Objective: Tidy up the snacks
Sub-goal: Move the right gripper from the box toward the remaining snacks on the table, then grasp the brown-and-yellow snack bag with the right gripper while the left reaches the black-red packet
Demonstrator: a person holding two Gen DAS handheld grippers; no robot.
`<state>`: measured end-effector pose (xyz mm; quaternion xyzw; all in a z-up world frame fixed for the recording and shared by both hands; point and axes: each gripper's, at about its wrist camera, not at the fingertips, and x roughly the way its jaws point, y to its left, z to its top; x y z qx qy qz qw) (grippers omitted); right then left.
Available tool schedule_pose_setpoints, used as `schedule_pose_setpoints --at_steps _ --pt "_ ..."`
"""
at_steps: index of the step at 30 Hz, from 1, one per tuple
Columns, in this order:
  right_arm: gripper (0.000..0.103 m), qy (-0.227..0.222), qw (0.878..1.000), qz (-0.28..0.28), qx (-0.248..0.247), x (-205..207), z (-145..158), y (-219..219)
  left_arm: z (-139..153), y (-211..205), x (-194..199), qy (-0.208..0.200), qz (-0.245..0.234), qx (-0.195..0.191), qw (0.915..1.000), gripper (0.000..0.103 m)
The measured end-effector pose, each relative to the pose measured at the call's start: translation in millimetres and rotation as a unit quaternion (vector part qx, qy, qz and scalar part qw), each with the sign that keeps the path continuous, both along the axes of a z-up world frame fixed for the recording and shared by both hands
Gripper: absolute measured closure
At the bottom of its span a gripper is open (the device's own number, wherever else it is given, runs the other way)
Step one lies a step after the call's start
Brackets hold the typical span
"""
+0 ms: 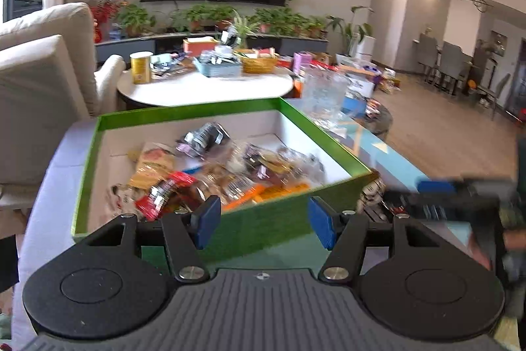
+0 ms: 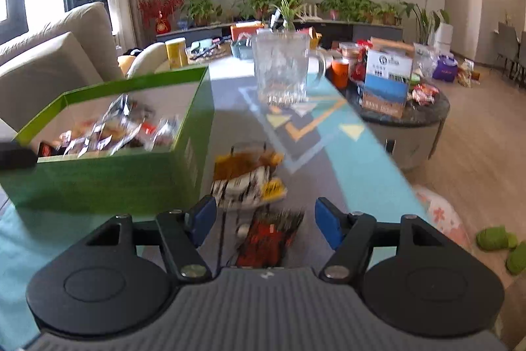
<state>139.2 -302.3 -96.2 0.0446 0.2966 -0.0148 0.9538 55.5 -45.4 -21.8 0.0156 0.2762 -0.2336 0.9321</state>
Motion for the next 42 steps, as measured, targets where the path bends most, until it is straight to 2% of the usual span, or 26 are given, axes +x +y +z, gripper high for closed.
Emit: schedule_pose_setpoints --at_steps 5,7,10,12,16,18,22,28,32,36,40,42 --pt "0.059 0.021 1.000 0.013 0.016 36.1 3.3 -10.7 -10.5 -9.8 -3.9 0.010 -0.011 0.020 0.9997 0.047" --pt "0.059 0.012 1.000 0.016 0.019 43.5 4.8 -8.2 -12.8 -12.1 -3.3 0.017 -0.012 0.024 0.9995 0.047" --pt "0.059 -0.011 1.000 -0.007 0.008 54.6 3.5 -5.5 -12.5 -11.8 -3.7 0.018 -0.013 0.023 0.9995 0.047" --pt "0.059 -0.003 1.000 -0.008 0.002 65.1 -0.7 -4.0 -12.1 -12.2 -3.4 0.019 -0.012 0.023 0.9995 0.047" --pt "0.059 0.029 0.997 0.009 0.068 81.6 -1.9 -14.8 -15.3 -14.0 -2.4 0.025 -0.012 0.029 0.9992 0.047" --pt "0.060 0.041 0.996 0.008 0.084 83.6 -2.0 -17.5 -16.4 -14.4 -2.7 0.026 -0.013 0.030 0.9991 0.047" --pt "0.074 0.054 0.995 -0.015 0.084 80.7 -6.8 -25.2 -16.7 -14.5 -2.7 0.029 -0.014 0.027 0.9991 0.047" --pt "0.076 0.079 0.995 0.007 0.062 80.1 -10.7 -18.8 -21.4 -19.0 -5.1 0.046 -0.025 0.024 0.9984 0.047" --pt "0.076 0.079 0.995 0.058 0.033 58.6 -10.7 -9.4 -28.2 -22.8 -5.6 0.061 -0.028 0.022 0.9975 0.047" --pt "0.076 0.082 0.989 0.120 0.009 22.6 -8.4 2.4 -30.4 -22.2 -7.2 0.065 -0.026 0.021 0.9973 0.047" --pt "0.076 0.087 0.976 0.198 0.037 -12.9 -4.9 18.6 -29.1 -19.3 -9.7 0.069 -0.032 0.014 0.9970 0.047" --pt "0.076 0.072 0.971 0.223 0.052 -27.9 0.5 21.5 -28.6 -17.7 -10.9 0.069 -0.032 0.012 0.9970 0.047"
